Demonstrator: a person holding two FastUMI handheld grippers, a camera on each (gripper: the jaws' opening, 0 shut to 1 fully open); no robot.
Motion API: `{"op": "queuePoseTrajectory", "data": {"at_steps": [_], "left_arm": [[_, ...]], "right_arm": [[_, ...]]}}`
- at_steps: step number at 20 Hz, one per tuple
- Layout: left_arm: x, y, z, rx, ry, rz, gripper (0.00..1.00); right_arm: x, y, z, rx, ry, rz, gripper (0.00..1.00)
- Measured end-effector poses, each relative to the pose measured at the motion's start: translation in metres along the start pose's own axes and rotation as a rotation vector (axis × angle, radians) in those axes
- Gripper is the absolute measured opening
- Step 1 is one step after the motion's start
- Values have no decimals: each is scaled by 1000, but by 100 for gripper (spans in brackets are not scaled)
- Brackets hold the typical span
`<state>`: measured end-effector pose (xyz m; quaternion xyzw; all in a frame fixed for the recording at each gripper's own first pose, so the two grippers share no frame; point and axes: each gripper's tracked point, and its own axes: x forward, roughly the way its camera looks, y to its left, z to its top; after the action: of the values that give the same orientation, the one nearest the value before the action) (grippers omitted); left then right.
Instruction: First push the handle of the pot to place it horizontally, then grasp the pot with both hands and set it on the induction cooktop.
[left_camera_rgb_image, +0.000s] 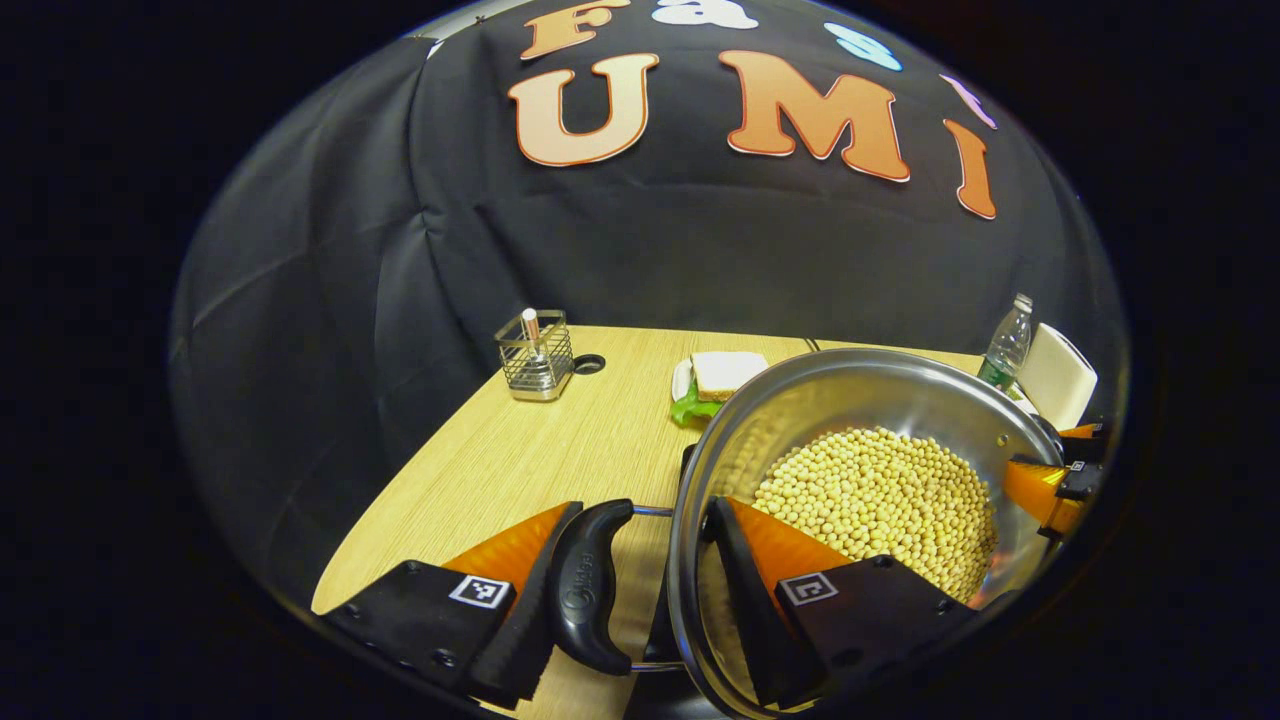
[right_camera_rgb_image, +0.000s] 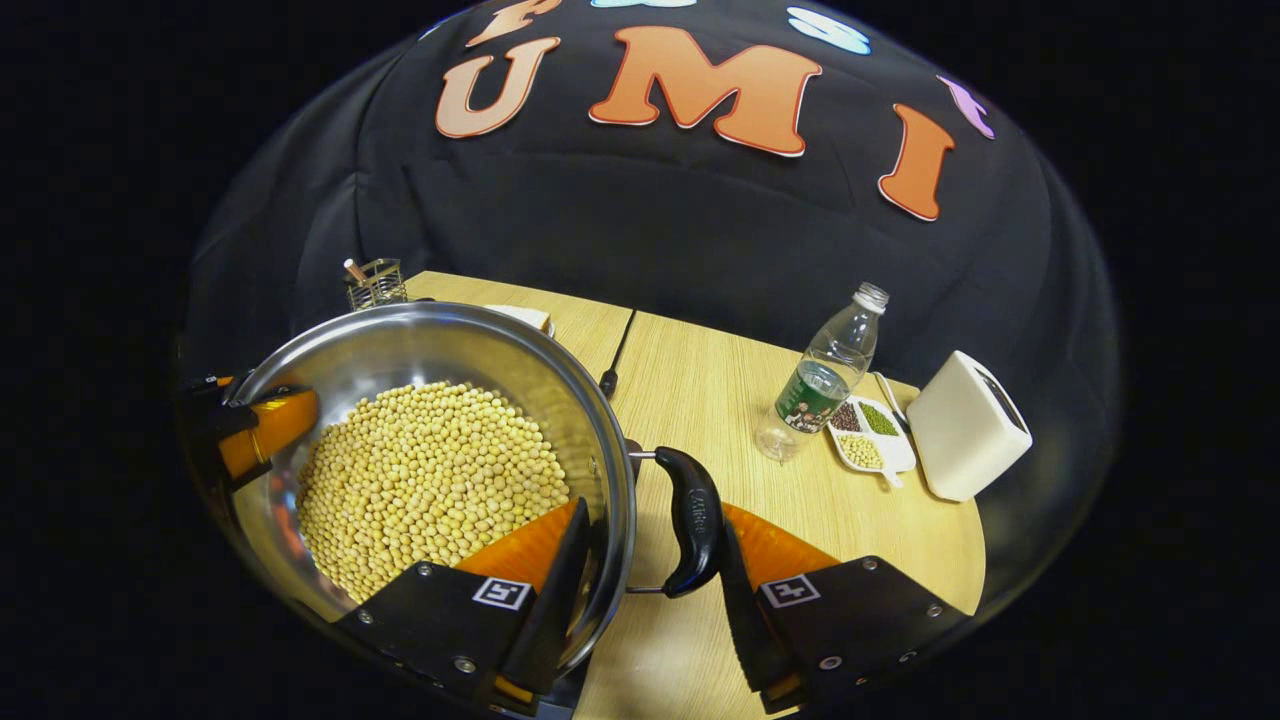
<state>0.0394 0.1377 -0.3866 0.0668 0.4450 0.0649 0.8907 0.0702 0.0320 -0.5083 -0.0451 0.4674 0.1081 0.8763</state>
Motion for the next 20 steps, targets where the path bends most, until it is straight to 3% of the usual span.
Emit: {"op": "queuePoseTrajectory", "data": {"at_steps": [12,20], "left_arm": [[1,-1,1,-24,17,-2,83],[5,-2,1,-22,21,-37,80]], "right_arm": [[6,-1,-5,5,1,-1,69],[-2,-9,-2,11,10,38,71]]}}
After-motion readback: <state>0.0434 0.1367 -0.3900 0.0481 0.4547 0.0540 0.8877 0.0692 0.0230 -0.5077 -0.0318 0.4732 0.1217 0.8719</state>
